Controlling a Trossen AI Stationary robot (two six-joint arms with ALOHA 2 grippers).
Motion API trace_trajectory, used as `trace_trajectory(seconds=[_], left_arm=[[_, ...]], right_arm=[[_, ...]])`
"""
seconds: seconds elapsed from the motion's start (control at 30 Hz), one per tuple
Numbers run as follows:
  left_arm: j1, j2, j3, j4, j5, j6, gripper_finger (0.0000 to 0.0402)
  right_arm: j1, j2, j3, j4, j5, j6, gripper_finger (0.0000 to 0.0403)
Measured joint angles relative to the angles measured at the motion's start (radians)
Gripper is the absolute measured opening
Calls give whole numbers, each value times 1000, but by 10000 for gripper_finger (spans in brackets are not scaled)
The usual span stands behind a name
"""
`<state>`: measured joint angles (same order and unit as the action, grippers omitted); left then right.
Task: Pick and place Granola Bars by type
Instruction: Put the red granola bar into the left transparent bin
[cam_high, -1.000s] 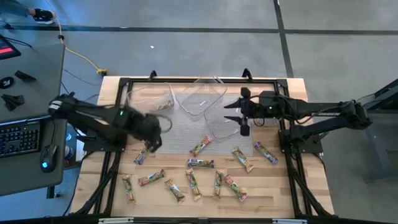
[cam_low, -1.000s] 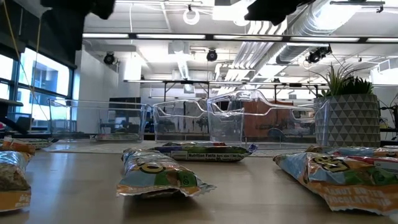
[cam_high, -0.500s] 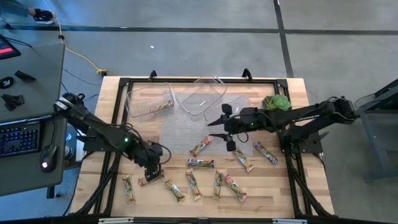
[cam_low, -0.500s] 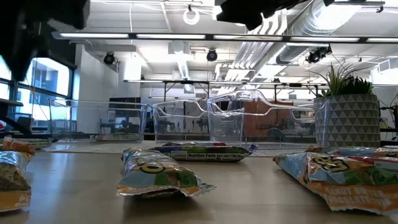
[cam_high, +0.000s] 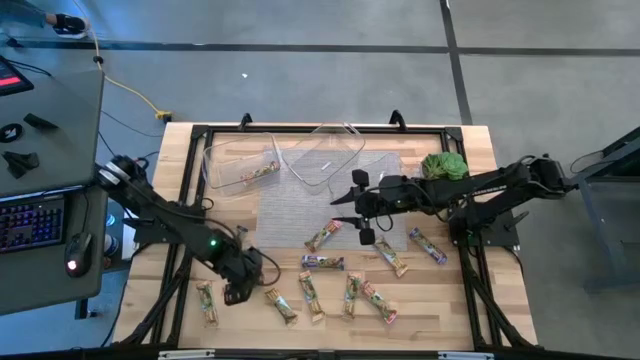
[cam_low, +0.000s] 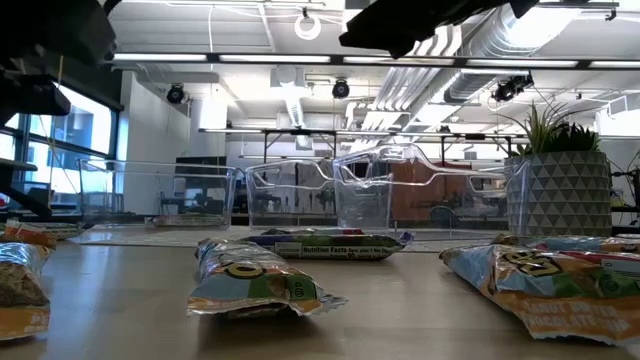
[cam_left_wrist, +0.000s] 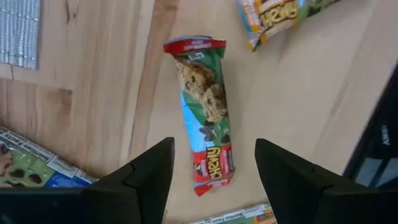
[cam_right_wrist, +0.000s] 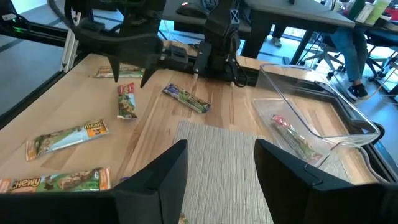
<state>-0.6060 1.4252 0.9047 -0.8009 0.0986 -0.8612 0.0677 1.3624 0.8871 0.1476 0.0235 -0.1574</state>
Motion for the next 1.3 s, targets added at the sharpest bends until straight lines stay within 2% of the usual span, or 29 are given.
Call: trace_trajectory(seconds=[0.17,0.5,0.7,0.9,1.07,1.3], left_arm=[[1,40,0,40,3,-11,218],[-65,155,1,77,-27,-34,218],[-68,193,1,81,-100,-34,218],[-69,203,2,130,-120,-70,218],[-69,227,1,123,-191,-88,218],[-69,258,6,124,-225,-89,218]], right_arm=[[0,0,0,5,0,1,169],[0,0,0,13,0,12,169],[0,0,0,14,0,25,169],[0,0,0,14,0,27,169],[0,0,0,14,-1,27,169],[0,0,0,4,-1,27,169]])
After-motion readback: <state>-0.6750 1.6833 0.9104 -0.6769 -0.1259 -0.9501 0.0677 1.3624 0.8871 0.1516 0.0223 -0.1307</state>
